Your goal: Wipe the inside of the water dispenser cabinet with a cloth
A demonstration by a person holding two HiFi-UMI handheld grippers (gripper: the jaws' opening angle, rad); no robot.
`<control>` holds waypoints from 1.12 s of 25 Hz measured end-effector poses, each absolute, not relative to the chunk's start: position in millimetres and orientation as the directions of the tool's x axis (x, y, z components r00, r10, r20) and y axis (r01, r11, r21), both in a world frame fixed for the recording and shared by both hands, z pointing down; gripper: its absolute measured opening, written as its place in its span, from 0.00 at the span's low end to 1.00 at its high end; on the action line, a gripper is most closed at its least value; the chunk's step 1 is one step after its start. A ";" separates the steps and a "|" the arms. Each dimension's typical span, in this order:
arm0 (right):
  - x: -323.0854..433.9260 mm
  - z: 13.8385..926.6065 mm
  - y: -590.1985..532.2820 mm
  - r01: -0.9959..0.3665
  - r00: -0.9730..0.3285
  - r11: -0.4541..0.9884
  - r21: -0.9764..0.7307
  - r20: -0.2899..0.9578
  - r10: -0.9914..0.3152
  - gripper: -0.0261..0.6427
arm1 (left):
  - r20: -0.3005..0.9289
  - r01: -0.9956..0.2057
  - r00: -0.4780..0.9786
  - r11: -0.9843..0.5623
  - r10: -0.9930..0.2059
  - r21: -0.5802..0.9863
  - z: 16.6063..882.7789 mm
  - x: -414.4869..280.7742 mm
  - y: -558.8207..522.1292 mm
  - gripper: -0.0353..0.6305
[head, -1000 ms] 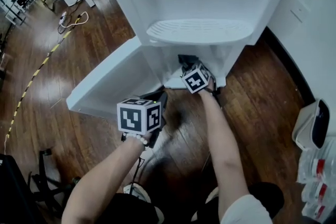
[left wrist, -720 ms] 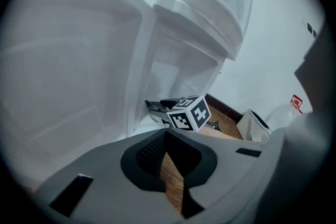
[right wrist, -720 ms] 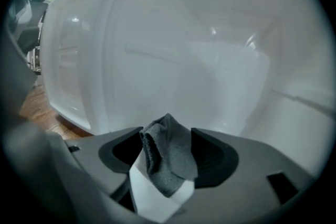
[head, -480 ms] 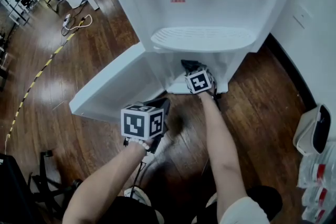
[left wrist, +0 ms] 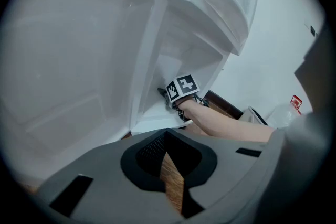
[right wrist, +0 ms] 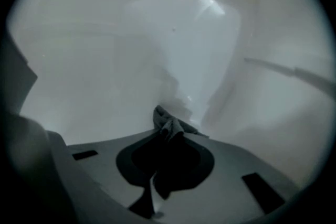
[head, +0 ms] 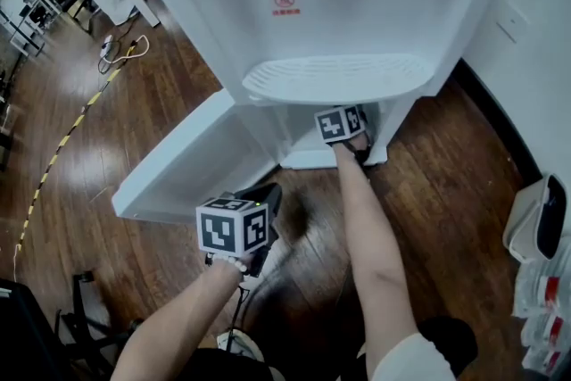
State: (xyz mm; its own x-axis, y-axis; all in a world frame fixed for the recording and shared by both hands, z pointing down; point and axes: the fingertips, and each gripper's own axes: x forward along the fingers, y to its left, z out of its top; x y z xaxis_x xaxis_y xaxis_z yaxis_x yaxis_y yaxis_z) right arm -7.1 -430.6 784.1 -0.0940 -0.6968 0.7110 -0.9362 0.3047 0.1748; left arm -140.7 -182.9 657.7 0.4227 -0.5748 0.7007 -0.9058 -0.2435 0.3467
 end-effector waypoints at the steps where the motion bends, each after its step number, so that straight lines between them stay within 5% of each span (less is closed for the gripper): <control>1: -0.8 784.5 -432.3 -0.945 -0.068 0.274 0.177 0.716 -0.695 0.07 | 0.703 -0.907 0.419 -0.237 -0.574 0.347 658.9 -143.3 -182.9 0.05; 7: 3.4 793.4 -433.9 -0.955 -0.035 0.237 0.179 0.723 -0.690 0.07 | 0.702 -0.910 0.412 -0.223 -0.582 0.349 658.4 -153.0 -185.4 0.05; 22: -115.7 774.1 -427.3 -0.829 -0.455 0.555 -0.068 0.659 -0.599 0.07 | 0.703 -0.918 0.393 -0.211 -0.593 0.336 651.7 -170.5 -179.4 0.05; 28: -130.2 776.0 -413.5 -0.785 -0.530 0.605 -0.135 0.652 -0.542 0.07 | 0.701 -0.922 0.384 -0.210 -0.601 0.325 649.1 -168.5 -180.8 0.05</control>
State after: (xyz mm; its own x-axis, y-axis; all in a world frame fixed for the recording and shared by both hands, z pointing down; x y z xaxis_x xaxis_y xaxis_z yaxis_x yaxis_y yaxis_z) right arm -130.2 -413.5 776.0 -0.5302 -0.5420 0.6520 -0.7845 0.6053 -0.1348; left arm -168.5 -180.8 649.1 0.3843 -0.6013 0.7006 -0.9220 -0.2104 0.3251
